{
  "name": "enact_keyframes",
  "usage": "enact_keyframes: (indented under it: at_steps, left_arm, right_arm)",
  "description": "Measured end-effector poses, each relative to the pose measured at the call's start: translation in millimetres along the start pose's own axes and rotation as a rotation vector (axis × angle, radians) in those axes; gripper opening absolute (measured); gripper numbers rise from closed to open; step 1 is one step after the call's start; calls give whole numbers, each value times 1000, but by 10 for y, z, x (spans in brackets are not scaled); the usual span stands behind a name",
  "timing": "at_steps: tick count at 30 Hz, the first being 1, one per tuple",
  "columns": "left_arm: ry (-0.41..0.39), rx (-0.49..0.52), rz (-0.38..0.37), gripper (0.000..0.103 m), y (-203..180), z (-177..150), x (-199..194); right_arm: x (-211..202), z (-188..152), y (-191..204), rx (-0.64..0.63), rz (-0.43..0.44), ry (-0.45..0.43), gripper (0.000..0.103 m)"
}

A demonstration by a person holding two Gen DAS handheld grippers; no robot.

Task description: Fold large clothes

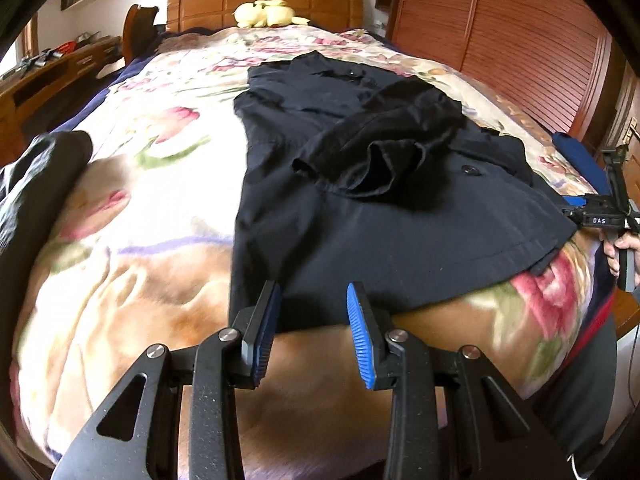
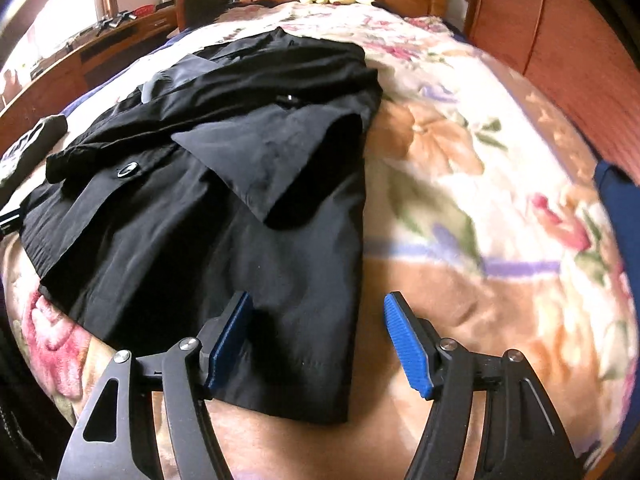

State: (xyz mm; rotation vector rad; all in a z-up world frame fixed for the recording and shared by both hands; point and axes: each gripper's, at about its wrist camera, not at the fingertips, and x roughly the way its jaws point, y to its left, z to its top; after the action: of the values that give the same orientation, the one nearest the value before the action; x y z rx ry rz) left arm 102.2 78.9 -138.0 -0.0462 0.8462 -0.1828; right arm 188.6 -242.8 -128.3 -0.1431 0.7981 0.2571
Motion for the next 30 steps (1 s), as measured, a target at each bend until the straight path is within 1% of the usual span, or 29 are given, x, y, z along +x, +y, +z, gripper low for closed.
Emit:
enact_keyframes:
  at_steps: [4,6,14,19,23,26,30]
  left_arm:
    - [4,-12,34,36,69,-34,13]
    - [3,-24,37,36,105,-42,29]
    - [20,-35,76,36,155,-12,138]
    - [29,-34,94,36,157,-12,120]
    - [39,-4,162,37,165,-26,89]
    - [40,-20,133,37,229,-50,82]
    - [39,-15,140,37,229,-55,104]
  right_arm:
    - [71,-25,-19,12,9,-19,73]
    - [96,-15,-28,11,10,-16,74]
    - [104,-54,-28,5,0,-32,74]
    - [96,-60,-17,0,-6,-36,75]
    - [88,-64,-17,1,-4,-37,75]
    - [85,-64,-20,1,-3,-38,75]
    - [84,-60,-26,1,-2,-38,75]
